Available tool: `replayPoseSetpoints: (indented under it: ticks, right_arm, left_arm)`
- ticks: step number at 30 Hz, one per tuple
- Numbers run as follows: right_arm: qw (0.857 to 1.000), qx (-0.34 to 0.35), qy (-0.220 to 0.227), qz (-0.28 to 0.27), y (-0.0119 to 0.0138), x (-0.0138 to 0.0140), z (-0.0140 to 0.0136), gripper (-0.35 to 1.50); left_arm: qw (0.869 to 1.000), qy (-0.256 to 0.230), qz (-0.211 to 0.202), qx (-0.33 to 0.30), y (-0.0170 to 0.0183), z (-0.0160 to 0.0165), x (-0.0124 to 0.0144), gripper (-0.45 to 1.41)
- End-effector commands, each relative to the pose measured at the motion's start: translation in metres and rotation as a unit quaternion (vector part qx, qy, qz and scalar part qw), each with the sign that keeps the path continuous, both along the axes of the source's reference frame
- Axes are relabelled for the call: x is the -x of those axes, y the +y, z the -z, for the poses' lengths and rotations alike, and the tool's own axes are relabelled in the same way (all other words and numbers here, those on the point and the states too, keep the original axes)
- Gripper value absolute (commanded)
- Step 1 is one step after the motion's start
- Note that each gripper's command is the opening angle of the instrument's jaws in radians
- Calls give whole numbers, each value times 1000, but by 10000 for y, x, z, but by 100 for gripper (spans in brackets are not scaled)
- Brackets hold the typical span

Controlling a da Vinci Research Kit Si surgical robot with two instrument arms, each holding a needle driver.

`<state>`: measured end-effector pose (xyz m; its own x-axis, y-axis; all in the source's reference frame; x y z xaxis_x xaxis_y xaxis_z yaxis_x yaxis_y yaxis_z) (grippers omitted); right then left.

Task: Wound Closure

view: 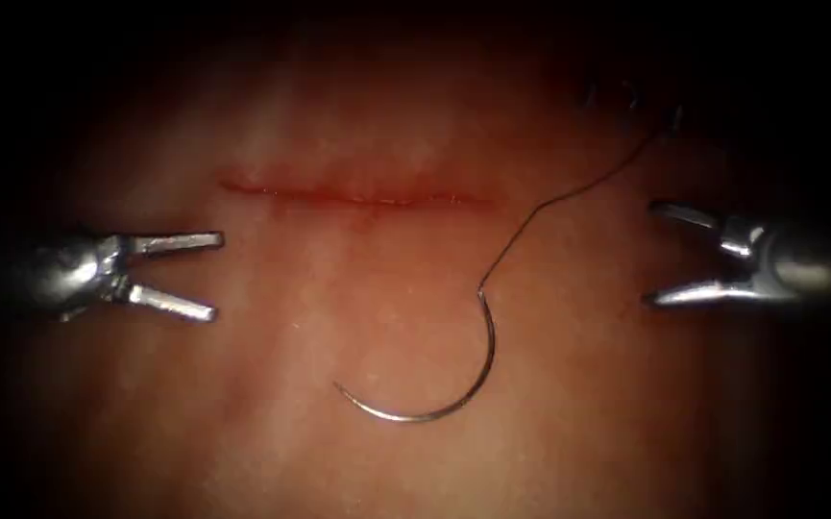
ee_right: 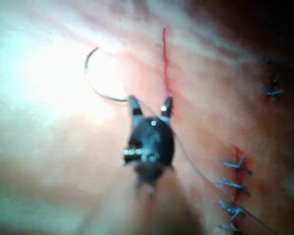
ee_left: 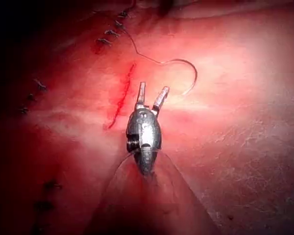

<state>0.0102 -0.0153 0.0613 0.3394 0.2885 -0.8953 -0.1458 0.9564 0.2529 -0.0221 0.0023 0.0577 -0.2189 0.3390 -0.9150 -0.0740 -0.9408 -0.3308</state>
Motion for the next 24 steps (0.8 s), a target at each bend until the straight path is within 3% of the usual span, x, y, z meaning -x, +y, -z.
replayPoseSetpoints:
  ticks: [1,10,16,24]
  right_arm:
    - [1000,1,0,-2,1,-8,-2,98]
    - [1000,0,-30,1,-4,-10,3,98]
    - [999,-2,-38,5,-6,-14,5,98]
    - [999,-2,-46,9,-9,-21,1,98]
  left_arm:
    - [1000,9,-3,-1,-2,-1,8,47]
    - [997,66,-41,5,-39,23,62,50]
    - [991,119,-67,6,-58,4,89,56]
    - [980,177,-90,8,-69,-21,99,61]
